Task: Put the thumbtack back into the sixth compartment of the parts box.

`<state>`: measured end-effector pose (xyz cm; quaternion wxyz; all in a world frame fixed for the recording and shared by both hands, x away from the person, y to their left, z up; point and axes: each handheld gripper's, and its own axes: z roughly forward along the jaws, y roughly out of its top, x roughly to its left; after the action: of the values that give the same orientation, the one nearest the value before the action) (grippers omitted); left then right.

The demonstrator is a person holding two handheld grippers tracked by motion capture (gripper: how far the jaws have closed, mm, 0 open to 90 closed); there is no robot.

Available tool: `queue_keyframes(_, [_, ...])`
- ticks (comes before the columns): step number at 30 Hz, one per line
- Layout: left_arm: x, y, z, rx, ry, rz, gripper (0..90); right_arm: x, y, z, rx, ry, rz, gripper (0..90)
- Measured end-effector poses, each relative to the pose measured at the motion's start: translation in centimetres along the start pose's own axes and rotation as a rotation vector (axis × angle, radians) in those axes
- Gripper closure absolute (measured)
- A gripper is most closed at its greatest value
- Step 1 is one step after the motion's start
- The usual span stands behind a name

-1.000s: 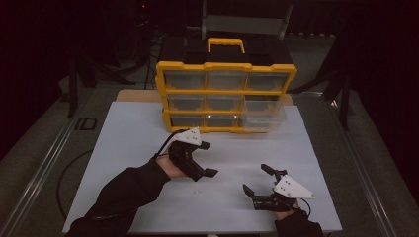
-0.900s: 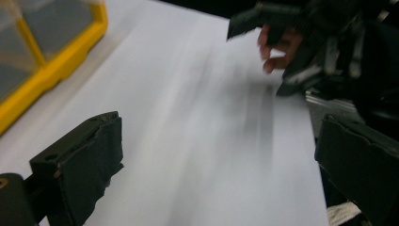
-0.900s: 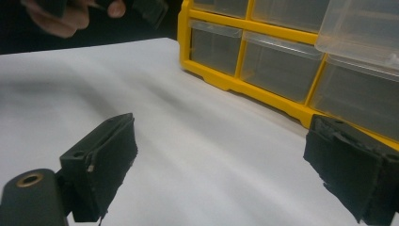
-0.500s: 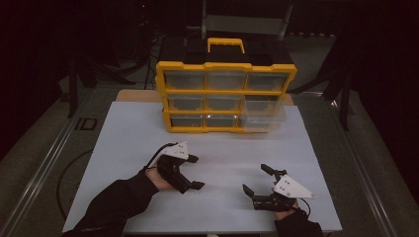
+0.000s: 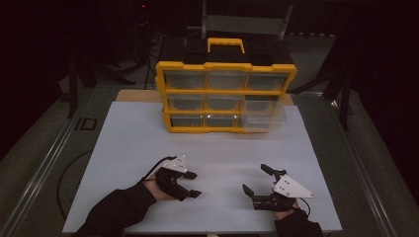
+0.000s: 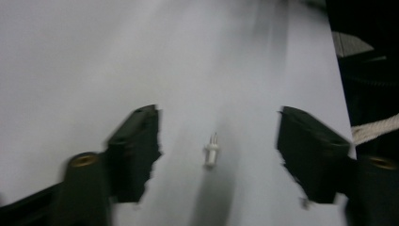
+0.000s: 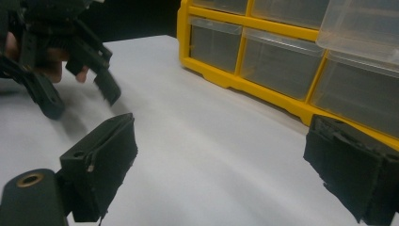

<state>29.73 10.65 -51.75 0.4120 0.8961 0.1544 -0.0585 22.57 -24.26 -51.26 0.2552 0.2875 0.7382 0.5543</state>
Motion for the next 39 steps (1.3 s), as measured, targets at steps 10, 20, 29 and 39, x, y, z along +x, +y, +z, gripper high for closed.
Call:
queue_keyframes(10, [0.0,-0.6,1.4,0.046,0.001,0.012,61.1,0.0,0.0,-0.1,-0.001,-0.002,0.0,9.6])
queue_keyframes(20, [0.1,-0.7,1.7,0.07,0.007,0.012,84.8,0.0,0.0,0.0,-0.001,-0.002,0.002,9.6])
queue_keyframes(29, [0.4,0.0,1.3,0.056,0.016,0.009,86.1,0.0,0.0,-0.1,0.0,-0.003,-0.001,9.6])
queue_keyframes(39, [1.3,3.5,-0.4,0.003,0.023,0.014,86.1,0.0,0.0,0.0,-0.001,-0.002,-0.003,9.6])
